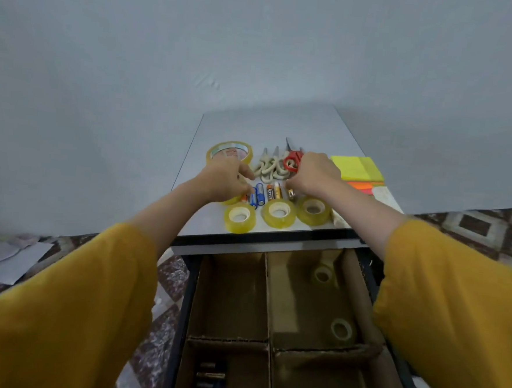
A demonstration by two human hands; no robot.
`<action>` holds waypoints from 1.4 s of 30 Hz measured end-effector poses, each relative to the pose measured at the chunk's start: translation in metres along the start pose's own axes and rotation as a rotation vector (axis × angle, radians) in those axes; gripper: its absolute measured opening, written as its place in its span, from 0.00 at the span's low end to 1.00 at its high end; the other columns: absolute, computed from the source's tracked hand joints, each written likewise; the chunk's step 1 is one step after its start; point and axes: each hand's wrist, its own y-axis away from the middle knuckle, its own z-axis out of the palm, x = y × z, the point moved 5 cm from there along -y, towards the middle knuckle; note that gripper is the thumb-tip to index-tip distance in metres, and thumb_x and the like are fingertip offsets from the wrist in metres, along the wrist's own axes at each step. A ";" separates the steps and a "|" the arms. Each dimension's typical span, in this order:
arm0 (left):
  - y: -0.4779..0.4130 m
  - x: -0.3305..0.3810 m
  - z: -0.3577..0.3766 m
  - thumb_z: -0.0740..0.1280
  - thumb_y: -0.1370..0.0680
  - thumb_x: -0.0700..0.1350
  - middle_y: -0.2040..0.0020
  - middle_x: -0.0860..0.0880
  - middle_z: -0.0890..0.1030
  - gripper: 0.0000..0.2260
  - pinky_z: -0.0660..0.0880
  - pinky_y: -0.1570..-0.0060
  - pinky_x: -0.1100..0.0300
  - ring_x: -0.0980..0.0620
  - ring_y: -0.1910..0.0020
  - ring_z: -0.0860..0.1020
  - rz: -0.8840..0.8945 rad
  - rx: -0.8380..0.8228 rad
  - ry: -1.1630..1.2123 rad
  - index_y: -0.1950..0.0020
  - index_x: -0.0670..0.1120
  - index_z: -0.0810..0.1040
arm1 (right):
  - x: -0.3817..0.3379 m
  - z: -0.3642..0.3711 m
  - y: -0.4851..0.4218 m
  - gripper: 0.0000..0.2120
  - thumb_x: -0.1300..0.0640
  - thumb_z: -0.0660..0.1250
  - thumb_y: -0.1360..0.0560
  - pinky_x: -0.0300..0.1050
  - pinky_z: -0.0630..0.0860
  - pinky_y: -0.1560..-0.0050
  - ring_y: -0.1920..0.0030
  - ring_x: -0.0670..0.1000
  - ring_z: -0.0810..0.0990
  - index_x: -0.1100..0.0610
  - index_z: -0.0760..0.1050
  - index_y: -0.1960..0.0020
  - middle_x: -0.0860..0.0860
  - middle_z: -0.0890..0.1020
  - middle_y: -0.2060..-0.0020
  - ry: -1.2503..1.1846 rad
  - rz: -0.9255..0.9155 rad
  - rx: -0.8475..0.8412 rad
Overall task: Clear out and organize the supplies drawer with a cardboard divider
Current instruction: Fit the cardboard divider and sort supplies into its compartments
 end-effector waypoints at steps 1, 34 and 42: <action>-0.001 0.002 0.002 0.71 0.27 0.47 0.43 0.46 0.79 0.17 0.69 0.46 0.62 0.50 0.42 0.75 0.001 -0.027 -0.010 0.40 0.46 0.78 | -0.001 0.002 0.000 0.19 0.54 0.69 0.28 0.45 0.71 0.50 0.40 0.58 0.76 0.62 0.74 0.42 0.58 0.77 0.41 0.017 0.001 -0.005; 0.032 0.015 -0.013 0.71 0.26 0.40 0.47 0.43 0.82 0.21 0.73 0.47 0.65 0.53 0.53 0.80 -0.084 0.181 0.590 0.34 0.41 0.73 | 0.006 -0.015 0.029 0.12 0.59 0.69 0.31 0.45 0.72 0.61 0.58 0.55 0.79 0.69 0.80 0.54 0.60 0.81 0.61 -0.359 -0.036 0.038; 0.128 0.025 -0.001 0.69 0.35 0.34 0.43 0.45 0.80 0.21 0.79 0.54 0.63 0.50 0.51 0.82 -0.105 0.017 1.461 0.42 0.42 0.76 | -0.006 0.002 0.095 0.09 0.58 0.67 0.27 0.38 0.69 0.74 0.73 0.48 0.74 0.64 0.76 0.62 0.53 0.76 0.71 -0.532 -0.132 -0.176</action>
